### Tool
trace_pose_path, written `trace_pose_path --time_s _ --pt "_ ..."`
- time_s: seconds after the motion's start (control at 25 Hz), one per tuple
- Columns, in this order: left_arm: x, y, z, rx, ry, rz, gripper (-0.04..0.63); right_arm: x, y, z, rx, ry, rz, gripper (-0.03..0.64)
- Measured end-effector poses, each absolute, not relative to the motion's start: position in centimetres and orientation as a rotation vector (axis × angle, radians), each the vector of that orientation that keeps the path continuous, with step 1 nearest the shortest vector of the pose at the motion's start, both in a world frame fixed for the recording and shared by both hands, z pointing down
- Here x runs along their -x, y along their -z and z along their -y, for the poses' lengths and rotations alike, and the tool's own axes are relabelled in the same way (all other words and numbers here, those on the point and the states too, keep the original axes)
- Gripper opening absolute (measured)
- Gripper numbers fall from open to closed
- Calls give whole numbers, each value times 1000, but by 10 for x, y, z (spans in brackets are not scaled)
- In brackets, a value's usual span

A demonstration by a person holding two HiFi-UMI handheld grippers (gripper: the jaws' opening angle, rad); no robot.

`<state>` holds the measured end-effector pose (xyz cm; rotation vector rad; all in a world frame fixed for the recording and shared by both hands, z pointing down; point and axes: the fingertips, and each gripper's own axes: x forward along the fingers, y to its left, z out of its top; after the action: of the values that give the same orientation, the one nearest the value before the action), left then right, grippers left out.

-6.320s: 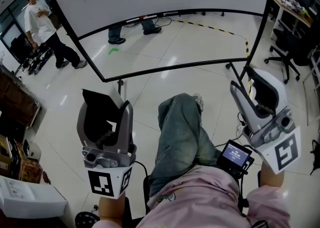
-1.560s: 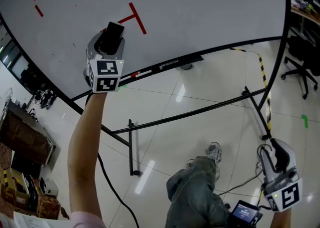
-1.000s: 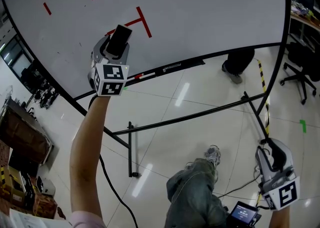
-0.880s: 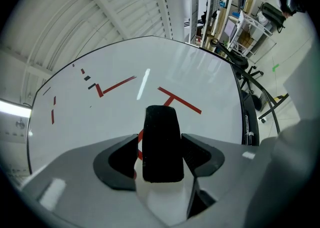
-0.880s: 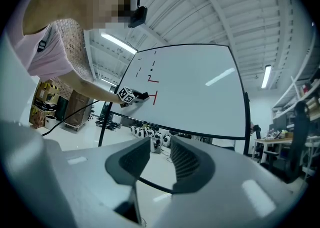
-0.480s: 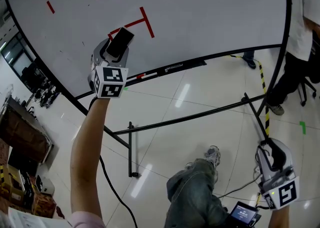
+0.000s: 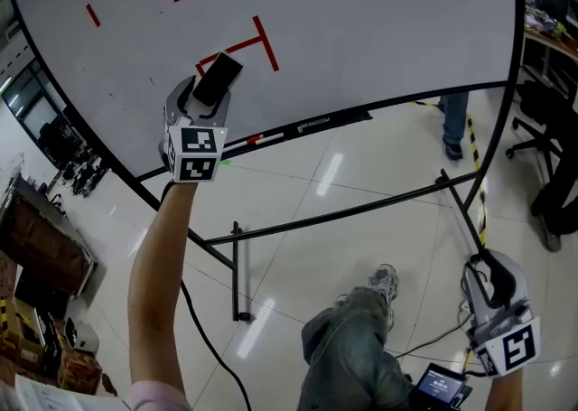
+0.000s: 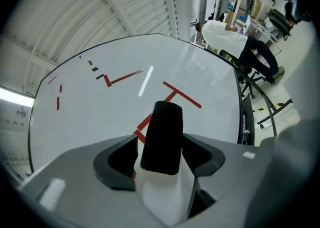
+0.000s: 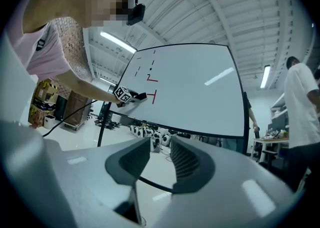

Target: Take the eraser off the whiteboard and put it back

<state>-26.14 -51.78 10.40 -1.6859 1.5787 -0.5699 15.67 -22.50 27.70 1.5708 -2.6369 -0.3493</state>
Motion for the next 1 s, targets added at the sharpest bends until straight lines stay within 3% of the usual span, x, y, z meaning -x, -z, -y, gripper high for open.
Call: trace_pose_path --time_s 0.28,0.68,0.76,1.0 --pt "256 -94 443 1778 346 -1549 282 -167 -258 222 -1624 407 2634 130" --pt "220 -73 116 1990 -434 -1412 282 -172 -178 160 -1694 728 2706 130" --pt "215 -80 59 2024 -588 -1356 245 -168 -168 139 -1676 786 2721 130" --pt "201 -77 -9 2058 -604 -1319 242 -150 -127 106 -1603 902 2756 130"
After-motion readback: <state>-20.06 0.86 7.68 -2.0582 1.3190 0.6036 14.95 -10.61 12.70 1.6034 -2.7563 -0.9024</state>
